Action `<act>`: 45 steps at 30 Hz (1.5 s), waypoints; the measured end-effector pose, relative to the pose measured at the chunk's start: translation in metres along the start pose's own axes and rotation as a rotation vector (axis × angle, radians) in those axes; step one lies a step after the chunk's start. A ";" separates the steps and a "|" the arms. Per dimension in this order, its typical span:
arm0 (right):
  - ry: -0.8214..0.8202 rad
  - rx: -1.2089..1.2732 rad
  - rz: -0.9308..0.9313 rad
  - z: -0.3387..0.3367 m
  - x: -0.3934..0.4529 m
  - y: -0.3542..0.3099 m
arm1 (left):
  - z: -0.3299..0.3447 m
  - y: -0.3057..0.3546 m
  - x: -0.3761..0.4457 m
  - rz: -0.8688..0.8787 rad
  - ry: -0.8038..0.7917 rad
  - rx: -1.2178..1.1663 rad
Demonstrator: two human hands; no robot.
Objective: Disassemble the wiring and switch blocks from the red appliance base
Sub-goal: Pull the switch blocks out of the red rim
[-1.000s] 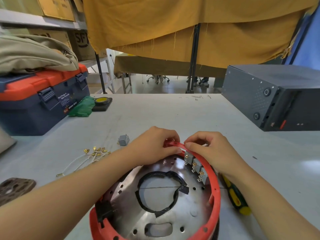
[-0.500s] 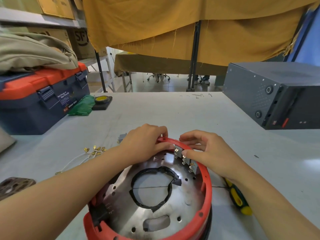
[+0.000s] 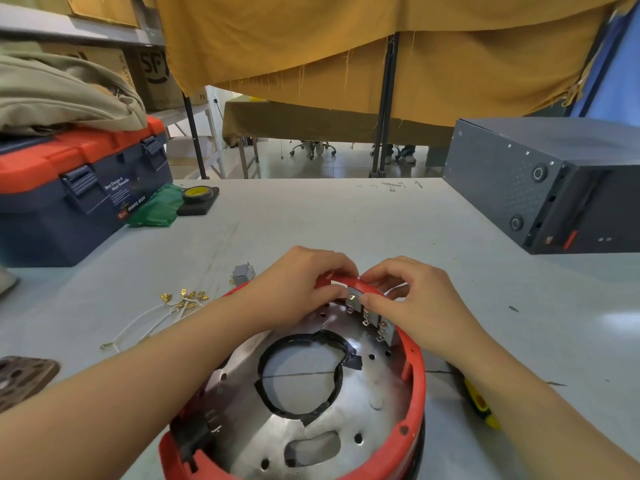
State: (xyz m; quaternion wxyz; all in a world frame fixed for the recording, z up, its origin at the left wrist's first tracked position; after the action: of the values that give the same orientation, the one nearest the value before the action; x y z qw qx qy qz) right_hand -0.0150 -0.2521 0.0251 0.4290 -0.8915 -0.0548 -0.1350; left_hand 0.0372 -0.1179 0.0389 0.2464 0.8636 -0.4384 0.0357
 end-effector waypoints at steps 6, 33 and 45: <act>0.003 0.067 0.022 -0.001 -0.002 0.002 | 0.001 -0.003 0.000 -0.015 0.027 -0.085; -0.003 0.060 0.066 0.000 -0.001 0.011 | 0.009 0.000 0.001 -0.004 -0.009 -0.027; -0.025 0.118 0.073 0.003 -0.001 0.015 | 0.015 -0.004 0.001 -0.032 -0.045 0.004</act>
State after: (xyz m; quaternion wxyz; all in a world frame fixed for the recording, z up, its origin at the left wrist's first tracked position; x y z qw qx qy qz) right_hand -0.0122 -0.2592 0.0121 0.4849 -0.8676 -0.0354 -0.1046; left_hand 0.0387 -0.1237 0.0247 0.2354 0.8716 -0.4297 0.0134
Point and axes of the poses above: each hand's wrist, its own x-axis towards the middle knuckle, its own z-axis out of the palm, y = z × x, the point moved 6 cm from there along x, towards the middle knuckle, and after that the axes turned 3 degrees about -y, right-handed, at the moved point
